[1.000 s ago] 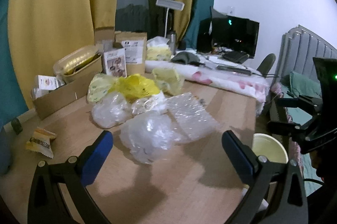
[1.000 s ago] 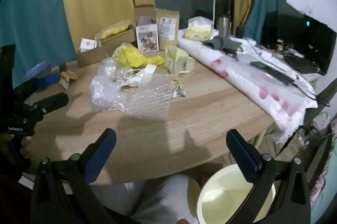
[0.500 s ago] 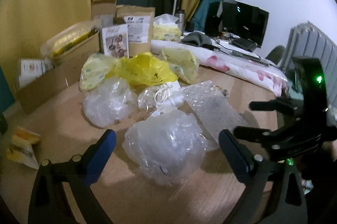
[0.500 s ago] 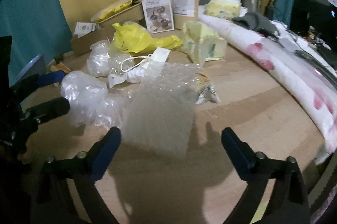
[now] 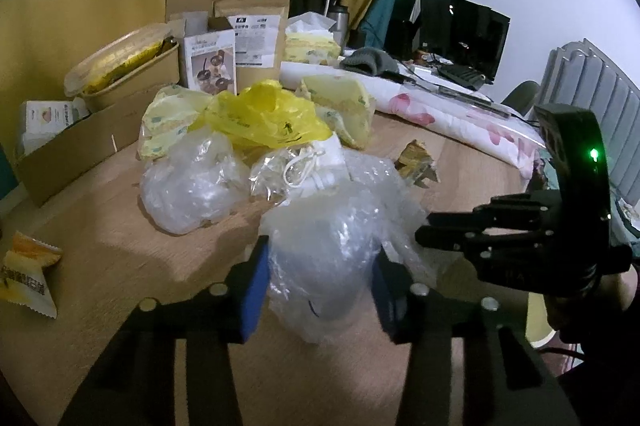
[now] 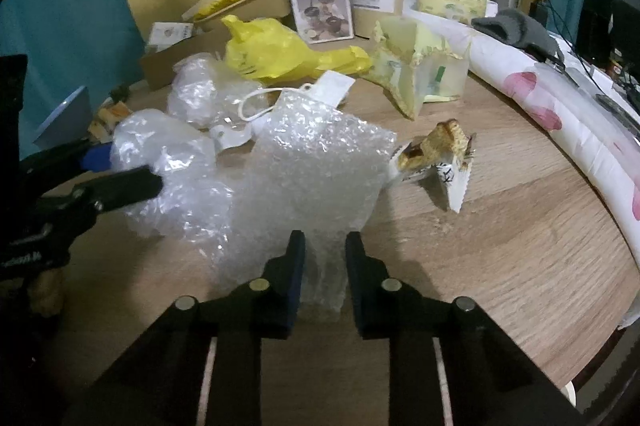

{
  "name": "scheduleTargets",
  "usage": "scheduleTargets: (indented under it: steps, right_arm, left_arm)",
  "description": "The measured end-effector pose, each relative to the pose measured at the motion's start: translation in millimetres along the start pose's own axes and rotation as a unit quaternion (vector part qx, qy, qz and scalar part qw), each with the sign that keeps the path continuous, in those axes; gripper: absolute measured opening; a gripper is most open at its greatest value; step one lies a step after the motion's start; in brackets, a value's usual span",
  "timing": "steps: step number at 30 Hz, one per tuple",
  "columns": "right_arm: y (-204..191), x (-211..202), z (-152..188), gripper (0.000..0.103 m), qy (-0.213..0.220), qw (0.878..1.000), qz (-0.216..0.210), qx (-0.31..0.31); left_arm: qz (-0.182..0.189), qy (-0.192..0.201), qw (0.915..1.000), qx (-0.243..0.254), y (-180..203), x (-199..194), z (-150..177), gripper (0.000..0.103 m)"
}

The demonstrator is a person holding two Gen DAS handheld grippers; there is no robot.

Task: Collect trash
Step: 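Reach toward the bubble wrap and clear plastic, closing both grippers on them, then carry the plastic to the bucket and release it from both grippers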

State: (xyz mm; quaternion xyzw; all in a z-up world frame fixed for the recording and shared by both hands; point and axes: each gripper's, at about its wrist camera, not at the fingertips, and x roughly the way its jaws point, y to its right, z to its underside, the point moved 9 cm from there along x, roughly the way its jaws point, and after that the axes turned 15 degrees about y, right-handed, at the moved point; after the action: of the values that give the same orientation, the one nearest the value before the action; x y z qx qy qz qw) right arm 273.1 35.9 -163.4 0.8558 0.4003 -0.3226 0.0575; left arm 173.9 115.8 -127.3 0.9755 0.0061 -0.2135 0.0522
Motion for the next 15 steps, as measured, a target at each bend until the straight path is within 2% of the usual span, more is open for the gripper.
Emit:
scheduleTargets:
  steps: [4, 10, 15]
  right_arm:
    - [-7, -23, -6, 0.008, 0.029, 1.000, 0.001, -0.005]
    - [-2, -62, -13, 0.007, 0.063, 0.998, 0.018, -0.005]
    - [7, -96, -9, 0.007, 0.082, 0.996, 0.034, 0.001]
  left_arm:
    - [-0.009, 0.018, 0.9998, 0.004, 2, -14, -8, 0.042]
    - [-0.027, 0.043, 0.9986, 0.012, 5, -38, -19, 0.042]
    - [-0.027, 0.067, 0.9973, 0.017, 20, -58, -29, 0.042]
